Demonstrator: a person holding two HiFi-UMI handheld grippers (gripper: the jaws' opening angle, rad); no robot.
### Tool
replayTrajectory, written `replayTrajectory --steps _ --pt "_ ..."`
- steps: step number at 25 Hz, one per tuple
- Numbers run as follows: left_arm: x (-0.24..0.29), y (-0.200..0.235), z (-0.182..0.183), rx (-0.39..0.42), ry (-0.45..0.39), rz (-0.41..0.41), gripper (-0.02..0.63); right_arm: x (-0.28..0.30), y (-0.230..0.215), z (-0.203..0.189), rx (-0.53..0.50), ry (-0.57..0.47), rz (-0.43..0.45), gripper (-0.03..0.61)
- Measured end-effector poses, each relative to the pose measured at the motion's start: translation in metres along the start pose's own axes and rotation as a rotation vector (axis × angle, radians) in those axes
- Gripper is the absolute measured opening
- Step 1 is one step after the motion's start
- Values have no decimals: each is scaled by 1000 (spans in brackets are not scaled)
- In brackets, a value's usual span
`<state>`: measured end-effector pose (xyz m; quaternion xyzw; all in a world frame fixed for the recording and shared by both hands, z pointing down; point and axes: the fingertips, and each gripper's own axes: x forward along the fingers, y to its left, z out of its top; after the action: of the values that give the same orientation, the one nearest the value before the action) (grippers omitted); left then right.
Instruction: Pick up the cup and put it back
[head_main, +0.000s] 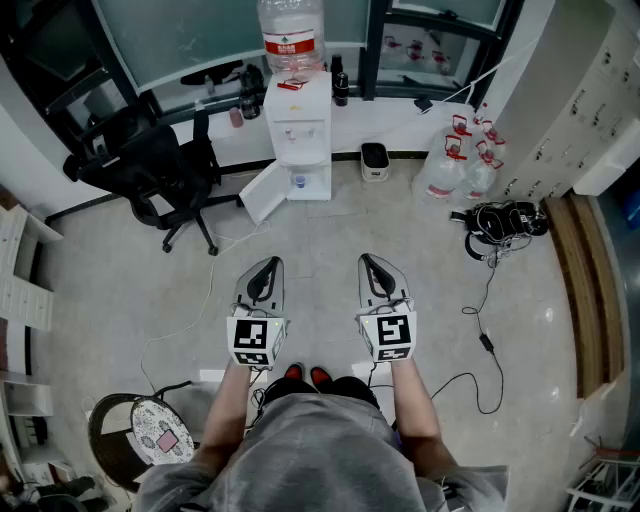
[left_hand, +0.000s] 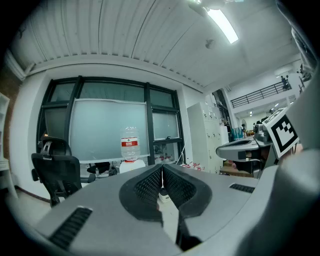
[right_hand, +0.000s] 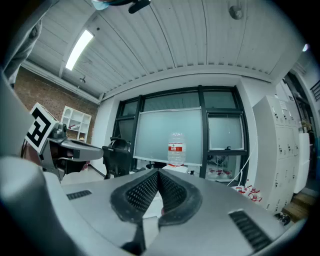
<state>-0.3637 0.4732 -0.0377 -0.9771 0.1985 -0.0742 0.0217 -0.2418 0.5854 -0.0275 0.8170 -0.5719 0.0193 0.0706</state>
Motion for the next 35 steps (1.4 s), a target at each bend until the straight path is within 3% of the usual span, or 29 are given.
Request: replayTrajectory --steps 4,17,35 --pt "13 -1 0 2 1 9 25 9 -11 7 10 -34 6 15" --pt "78 32 -5 -6 0 -3 25 74 -24 0 -31 3 17 15" --pt "333 198 -2 -47 23 39 25 377 -92 4 -11 10 73 15"
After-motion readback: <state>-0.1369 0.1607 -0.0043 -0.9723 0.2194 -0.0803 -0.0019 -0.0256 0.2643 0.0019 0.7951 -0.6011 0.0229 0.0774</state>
